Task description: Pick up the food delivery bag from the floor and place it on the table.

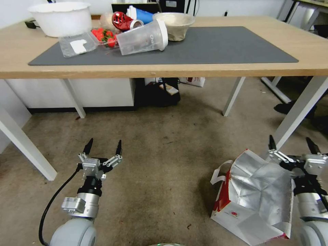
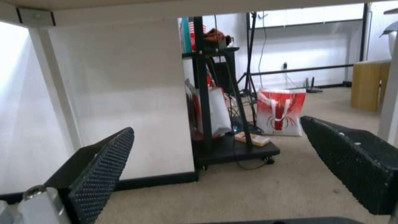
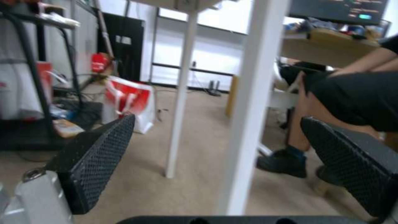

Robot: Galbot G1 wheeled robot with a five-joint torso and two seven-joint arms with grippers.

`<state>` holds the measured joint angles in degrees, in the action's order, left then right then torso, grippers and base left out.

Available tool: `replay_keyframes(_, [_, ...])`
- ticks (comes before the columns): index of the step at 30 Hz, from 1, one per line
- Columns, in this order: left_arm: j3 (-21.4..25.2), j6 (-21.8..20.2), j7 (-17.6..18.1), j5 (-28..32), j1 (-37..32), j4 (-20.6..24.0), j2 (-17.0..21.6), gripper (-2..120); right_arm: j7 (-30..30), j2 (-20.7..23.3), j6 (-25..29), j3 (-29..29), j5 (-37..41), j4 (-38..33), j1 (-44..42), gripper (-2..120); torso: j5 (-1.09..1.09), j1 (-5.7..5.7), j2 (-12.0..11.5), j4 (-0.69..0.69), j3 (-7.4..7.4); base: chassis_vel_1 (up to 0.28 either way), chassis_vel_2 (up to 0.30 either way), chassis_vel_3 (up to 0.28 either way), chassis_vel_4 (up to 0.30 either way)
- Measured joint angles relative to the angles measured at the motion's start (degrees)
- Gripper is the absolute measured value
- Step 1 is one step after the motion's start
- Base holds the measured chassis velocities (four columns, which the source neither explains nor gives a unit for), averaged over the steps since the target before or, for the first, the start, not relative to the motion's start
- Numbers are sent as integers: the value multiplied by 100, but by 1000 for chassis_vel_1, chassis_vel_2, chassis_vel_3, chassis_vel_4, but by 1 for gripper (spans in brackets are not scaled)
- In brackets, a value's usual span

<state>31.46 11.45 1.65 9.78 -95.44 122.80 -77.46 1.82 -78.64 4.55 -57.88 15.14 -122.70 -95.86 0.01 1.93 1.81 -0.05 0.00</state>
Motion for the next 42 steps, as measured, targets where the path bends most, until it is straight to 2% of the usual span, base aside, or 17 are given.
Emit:
replay_keyframes(10, [-40, -64, -10, 0, 83, -155, -5, 100, 3, 176, 23, -405, 75, 604, 146, 100, 0, 0, 4, 0, 0, 0, 0, 0, 0])
replay_keyframes(17, [-41, -49, -12, -10, 78, -241, -20, 100, 45, 294, 52, -472, 3, 1045, 248, 100, -1, 0, 5, 1, 0, 0, 0, 0, 0])
replay_keyframes(42, [-41, 49, 12, -88, -31, -165, -112, 100, 164, 403, 25, -197, -316, 2648, 731, 100, -1, 1, 8, 1, 0, 0, 0, 0, 0])
